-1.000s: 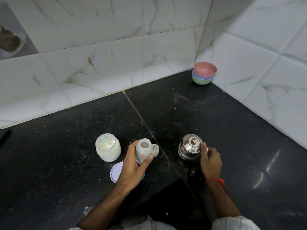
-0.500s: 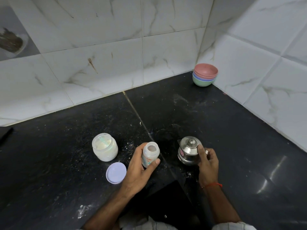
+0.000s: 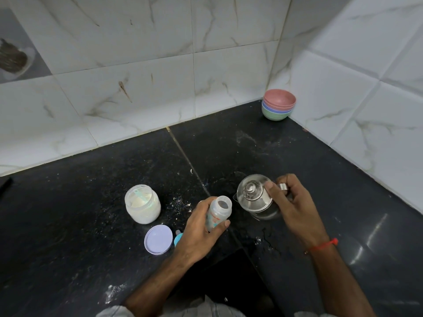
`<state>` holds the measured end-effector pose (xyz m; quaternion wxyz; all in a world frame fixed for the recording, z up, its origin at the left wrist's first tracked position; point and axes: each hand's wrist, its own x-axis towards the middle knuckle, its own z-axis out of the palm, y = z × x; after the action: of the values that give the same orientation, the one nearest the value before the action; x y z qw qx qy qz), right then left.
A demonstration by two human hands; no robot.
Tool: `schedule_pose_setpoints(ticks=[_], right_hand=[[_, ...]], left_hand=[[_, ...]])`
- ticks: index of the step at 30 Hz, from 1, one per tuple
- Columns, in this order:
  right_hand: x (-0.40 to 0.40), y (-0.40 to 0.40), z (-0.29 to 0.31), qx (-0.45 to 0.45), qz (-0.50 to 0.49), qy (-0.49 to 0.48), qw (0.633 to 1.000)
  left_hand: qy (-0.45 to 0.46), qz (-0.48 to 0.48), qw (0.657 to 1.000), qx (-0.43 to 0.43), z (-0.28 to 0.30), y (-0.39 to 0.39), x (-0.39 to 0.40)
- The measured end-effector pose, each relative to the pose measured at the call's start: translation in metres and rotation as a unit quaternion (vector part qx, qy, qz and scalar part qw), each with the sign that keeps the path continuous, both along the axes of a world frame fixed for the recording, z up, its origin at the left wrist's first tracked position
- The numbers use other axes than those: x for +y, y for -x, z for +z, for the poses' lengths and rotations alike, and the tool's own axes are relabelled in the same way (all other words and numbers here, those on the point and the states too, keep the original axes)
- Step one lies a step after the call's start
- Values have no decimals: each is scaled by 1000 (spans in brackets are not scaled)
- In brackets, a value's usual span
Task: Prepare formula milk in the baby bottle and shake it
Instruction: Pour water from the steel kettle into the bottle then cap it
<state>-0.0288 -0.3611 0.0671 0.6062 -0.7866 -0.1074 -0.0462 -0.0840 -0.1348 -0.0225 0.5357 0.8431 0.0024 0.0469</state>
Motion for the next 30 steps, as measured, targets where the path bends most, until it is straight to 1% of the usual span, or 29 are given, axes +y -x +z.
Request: schedule_pose_setpoints(ticks=[7,11,20,30], right_hand=[[17,4,31,-65,17,160,985],[27,7,44,-82,26,218,972],[47,12,56,-106,44,290,950],[60,17,69,-126,47,319,938]], left_hand=[[-2,-18,1000,-4,0,4,6],[4,-28,1000,-10,0,5,12],[19,-50,999,-8,0,9,27],[29,-64,997,-17,1,13,39]])
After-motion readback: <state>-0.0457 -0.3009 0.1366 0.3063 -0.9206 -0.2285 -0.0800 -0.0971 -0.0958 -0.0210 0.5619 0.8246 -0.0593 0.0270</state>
